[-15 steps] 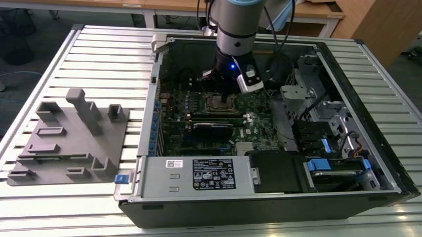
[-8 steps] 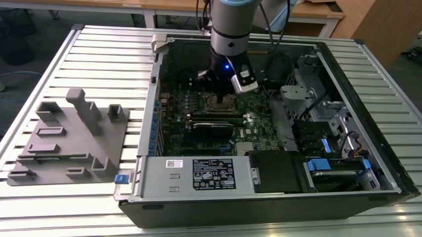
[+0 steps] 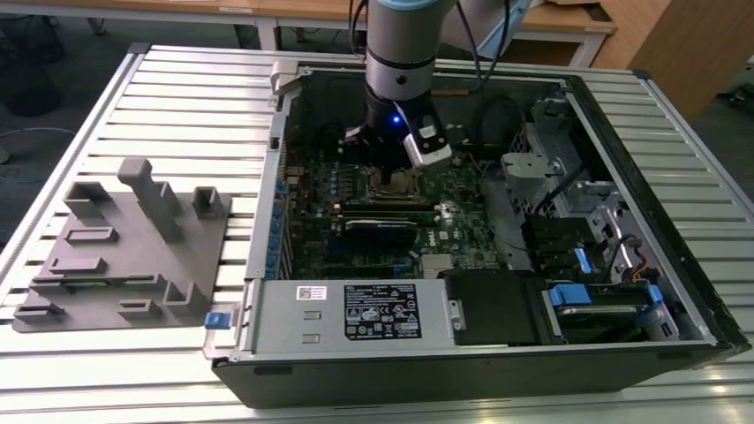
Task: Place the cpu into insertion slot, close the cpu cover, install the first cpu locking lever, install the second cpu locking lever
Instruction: 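Close the cpu cover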
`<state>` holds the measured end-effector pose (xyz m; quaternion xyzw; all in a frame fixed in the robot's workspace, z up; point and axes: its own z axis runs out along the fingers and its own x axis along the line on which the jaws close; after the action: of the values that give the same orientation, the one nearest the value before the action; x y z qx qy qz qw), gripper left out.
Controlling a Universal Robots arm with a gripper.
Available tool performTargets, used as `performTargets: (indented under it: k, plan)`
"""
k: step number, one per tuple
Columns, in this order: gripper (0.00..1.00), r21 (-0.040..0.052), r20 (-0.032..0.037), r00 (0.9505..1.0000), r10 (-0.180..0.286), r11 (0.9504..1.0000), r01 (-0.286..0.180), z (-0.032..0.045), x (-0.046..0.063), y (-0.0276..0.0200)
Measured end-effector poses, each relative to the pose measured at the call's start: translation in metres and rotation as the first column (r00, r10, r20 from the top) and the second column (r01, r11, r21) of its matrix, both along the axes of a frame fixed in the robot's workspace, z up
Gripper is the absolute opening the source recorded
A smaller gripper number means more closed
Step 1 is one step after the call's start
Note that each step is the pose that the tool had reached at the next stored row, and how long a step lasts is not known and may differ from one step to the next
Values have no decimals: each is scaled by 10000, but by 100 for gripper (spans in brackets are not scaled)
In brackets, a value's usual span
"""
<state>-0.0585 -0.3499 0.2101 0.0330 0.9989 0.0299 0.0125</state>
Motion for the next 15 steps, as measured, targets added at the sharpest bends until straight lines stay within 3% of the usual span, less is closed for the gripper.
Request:
performTargets:
  k: [4,11,15]
  plan:
    - [11,-1,2,10000,46,10000,-46,-3,-5,0]
    - [11,-1,11,10000,48,10000,-48,-21,-135,1]
    - [11,-2,19,10000,72,10000,-72,-25,-148,2]
